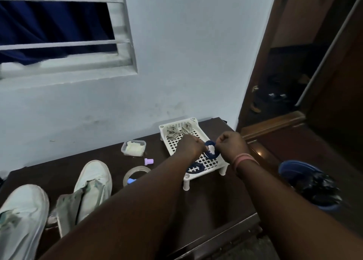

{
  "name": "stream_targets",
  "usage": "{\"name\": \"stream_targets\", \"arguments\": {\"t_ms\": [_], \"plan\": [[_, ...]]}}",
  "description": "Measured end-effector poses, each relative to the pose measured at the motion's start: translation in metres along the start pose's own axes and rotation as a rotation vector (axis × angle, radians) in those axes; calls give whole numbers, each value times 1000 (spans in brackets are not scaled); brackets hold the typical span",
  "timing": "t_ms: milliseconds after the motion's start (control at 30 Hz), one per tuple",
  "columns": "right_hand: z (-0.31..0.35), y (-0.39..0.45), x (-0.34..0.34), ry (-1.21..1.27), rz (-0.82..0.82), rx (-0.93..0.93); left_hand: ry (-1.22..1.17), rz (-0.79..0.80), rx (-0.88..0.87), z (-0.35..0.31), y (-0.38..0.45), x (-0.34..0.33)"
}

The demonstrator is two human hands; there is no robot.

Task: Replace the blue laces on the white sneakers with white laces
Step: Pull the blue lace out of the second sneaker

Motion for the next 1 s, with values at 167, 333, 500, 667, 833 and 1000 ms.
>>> {"name": "stream_targets", "arguments": {"t_ms": [167,333,500,667,833,1000], "plan": [[-7,13,-12,-293,100,103,197,20,52,14,9,-22],[-7,14,-26,-587,193,213,346,27,69,29,14,-29],[-7,13,-34,-718,177,254,445,7,30,28,19,-32],[1,10,-29,-767,96,281,602,-32,-10,21,15,-30],[8,-4,-21,-687,43,250,505,-69,-62,17,2,-13],[33,-34,-49,-519,53,247,395,-176,-70,26,-21,24]]}}
Point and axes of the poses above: each hand's wrist, its own y-axis towards the middle knuckle, its own x-axis out of the back of the hand, z = x × y, the point moved 6 cm from there along y, towards the middle knuckle, and after that the axes turned 4 degrees about y, right-handed, at the moved point
